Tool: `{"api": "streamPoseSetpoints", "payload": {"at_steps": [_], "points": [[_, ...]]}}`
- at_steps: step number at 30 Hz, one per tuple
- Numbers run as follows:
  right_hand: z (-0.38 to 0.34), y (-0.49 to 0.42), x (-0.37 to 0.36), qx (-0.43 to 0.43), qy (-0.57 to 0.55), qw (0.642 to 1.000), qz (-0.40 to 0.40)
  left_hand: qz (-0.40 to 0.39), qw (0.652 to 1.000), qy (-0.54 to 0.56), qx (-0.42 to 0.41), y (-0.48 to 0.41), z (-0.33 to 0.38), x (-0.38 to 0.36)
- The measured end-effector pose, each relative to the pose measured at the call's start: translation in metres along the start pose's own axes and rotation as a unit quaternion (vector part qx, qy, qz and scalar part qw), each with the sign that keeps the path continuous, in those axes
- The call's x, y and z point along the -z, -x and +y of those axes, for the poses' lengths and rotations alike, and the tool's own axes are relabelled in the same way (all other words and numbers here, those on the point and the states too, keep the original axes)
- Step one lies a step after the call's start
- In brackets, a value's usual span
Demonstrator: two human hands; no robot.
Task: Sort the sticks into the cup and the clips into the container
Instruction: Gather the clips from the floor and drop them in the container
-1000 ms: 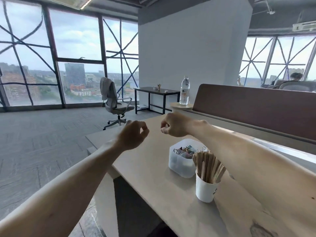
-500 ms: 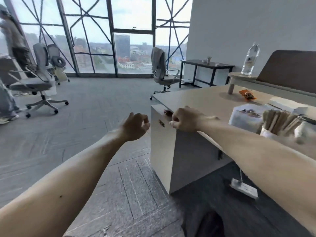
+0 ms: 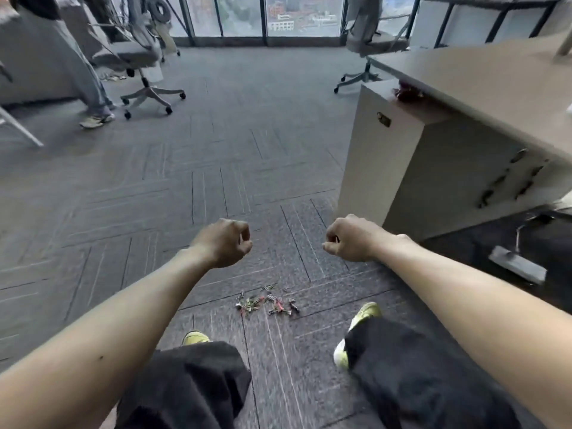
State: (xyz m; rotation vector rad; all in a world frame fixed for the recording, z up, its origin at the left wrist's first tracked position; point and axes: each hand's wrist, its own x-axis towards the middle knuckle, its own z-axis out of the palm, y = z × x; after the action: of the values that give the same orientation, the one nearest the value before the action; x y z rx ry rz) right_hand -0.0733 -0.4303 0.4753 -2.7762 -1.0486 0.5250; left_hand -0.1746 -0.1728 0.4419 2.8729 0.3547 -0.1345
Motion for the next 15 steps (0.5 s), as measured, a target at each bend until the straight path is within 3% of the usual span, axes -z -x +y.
{"api": "streamPoseSetpoints", "payload": {"at_steps": [15], "points": [[0.032, -0.116, -0.258, -0.043, -0.047, 0.989, -0.132, -0.209, 0.973, -0.08, 0.051, -0.045, -0.138, -0.242]]}}
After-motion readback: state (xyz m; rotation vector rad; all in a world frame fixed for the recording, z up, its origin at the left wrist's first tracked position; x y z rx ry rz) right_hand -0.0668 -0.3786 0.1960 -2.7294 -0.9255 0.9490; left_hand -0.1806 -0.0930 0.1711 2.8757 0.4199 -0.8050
